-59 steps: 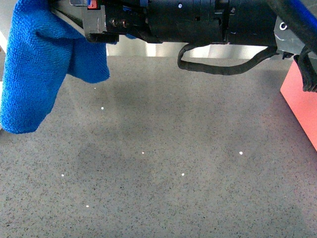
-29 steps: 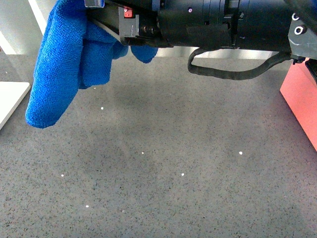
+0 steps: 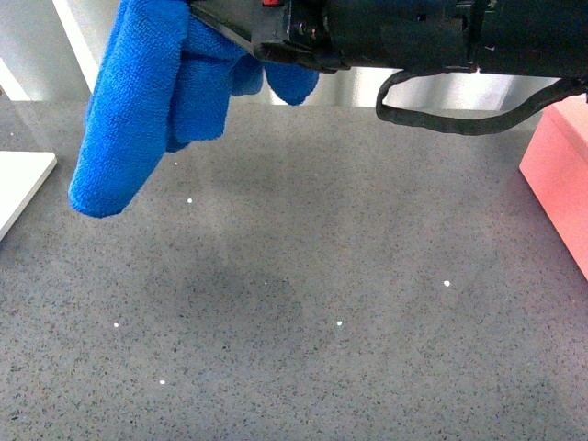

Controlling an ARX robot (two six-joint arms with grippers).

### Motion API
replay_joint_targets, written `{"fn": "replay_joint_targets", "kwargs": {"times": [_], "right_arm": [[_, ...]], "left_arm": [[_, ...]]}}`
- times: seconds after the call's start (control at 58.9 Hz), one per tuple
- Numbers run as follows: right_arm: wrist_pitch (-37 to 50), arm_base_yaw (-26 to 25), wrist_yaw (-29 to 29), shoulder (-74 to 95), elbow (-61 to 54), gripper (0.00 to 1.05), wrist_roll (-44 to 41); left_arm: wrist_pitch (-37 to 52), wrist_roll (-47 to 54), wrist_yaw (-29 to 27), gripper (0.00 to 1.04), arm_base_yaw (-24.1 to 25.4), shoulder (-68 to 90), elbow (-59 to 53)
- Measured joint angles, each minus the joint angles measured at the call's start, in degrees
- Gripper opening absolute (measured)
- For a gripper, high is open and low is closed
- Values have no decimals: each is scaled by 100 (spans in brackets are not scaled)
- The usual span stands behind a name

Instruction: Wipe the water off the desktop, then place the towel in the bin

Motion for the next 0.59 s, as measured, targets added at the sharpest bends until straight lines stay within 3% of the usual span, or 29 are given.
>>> {"fn": "replay_joint_targets", "kwargs": {"times": [0.254, 0.594], "right_arm": [[-61, -33, -4, -57, -120, 8, 20], [-76, -85, 7, -114, -219, 8, 70]], "left_arm": [[68, 72, 466, 3, 396, -752, -925], [-260, 122, 905, 3, 883, -1971, -1786]]}}
